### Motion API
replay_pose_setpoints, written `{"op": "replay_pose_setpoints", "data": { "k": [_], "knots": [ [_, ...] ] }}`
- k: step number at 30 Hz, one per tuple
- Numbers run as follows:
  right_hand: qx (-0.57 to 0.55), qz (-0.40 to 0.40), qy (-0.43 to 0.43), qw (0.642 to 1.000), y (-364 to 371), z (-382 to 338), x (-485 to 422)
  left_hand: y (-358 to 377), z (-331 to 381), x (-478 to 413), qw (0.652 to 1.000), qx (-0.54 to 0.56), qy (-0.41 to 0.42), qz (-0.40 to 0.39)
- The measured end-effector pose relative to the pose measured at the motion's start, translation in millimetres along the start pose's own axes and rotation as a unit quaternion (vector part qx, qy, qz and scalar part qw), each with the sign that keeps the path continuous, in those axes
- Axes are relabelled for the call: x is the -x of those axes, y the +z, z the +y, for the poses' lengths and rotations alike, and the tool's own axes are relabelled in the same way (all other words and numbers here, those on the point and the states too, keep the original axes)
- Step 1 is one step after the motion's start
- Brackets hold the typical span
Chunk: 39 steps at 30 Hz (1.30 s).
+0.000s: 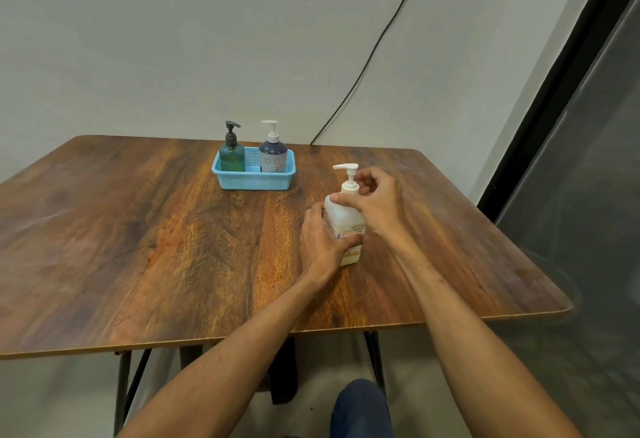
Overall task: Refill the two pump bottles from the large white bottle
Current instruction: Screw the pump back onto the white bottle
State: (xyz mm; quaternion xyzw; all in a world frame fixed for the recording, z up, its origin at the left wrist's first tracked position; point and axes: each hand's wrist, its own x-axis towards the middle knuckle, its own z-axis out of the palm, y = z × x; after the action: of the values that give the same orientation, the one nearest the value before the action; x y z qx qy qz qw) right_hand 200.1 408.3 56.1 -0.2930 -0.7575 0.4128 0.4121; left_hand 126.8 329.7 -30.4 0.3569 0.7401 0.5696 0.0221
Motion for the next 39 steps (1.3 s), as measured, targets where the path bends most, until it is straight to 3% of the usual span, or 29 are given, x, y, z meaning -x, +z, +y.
{"op": "replay_pose_setpoints", "data": {
  "k": [3,9,16,33,39],
  "knots": [
    [0.0,-0.039,0.001,0.999,-8.4,1.3,-4.4,0.4,-0.7,0.3,1.0,-0.002,0.002,0.0],
    [0.004,0.013,-0.004,1.0,-4.4,-3.0,-5.0,2.3,0.1,0.7,1.0,-0.007,-0.007,0.008],
    [0.011,-0.063,-0.001,0.998,-9.8,-6.0,-4.5,0.0,-2.6,1.8,1.0,-0.015,-0.005,0.016],
    [0.036,0.014,-0.024,0.999,0.9,-3.9,-1.9,-0.3,0.6,3.7,1.0,-0.009,-0.015,0.004],
    [0.001,-0.051,-0.003,0.999,-12.3,1.3,-6.9,-11.1,-6.3,11.2,0.998,0.052,0.0,-0.032]
  ]
}}
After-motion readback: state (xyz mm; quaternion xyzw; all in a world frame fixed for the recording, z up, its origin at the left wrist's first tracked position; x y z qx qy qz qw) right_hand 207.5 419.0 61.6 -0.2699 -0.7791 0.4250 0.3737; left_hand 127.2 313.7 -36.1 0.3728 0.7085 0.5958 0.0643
